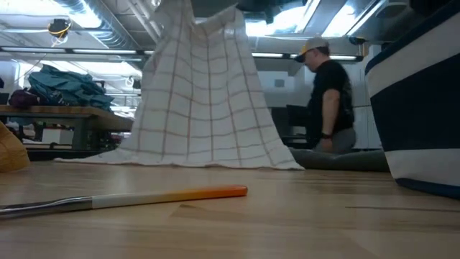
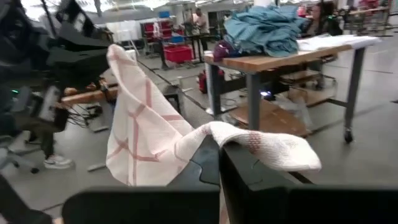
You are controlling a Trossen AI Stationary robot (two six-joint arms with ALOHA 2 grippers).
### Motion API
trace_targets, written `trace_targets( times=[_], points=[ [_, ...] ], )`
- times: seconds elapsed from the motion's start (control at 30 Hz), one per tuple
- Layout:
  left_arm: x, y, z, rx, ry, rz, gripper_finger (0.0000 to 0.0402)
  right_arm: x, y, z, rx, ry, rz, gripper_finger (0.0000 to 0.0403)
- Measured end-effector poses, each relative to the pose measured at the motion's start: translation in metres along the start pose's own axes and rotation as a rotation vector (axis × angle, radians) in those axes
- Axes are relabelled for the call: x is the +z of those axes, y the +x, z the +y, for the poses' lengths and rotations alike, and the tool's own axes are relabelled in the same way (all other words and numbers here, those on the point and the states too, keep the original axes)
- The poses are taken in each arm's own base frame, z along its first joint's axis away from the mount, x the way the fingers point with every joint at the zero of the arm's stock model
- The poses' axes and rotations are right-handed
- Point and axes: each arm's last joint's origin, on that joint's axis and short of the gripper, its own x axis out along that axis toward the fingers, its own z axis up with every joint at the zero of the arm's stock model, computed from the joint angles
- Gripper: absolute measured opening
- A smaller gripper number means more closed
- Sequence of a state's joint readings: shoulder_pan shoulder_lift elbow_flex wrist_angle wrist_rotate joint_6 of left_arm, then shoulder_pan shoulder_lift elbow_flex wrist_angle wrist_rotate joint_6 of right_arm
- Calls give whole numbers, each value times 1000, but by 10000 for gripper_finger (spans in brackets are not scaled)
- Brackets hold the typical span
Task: Fold towel
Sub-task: Fold the white towel
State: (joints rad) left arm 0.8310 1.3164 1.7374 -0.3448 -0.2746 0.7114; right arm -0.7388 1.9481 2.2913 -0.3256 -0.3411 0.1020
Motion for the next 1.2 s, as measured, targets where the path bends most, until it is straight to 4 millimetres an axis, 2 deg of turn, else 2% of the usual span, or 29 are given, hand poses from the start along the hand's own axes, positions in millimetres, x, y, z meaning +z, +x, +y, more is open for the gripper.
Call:
trace_targets(
  times=[0.13,0.23,0.5,0.93,1.2],
  points=[
    [-13,7,-3,-36,20,87,5,-11,1,-13,-28,24,79,1],
    [-21,6,-6,-82,30,160,5,-22,-1,-14,-11,25,188,1],
    [-28,-22,-10,-238,62,273,5,-52,-9,-2,173,71,484,1],
    [-34,-94,-14,-588,98,341,5,-81,-16,57,368,-4,791,1],
    [-40,-116,-26,-838,23,403,5,-97,-28,98,478,20,1006,1]
  ],
)
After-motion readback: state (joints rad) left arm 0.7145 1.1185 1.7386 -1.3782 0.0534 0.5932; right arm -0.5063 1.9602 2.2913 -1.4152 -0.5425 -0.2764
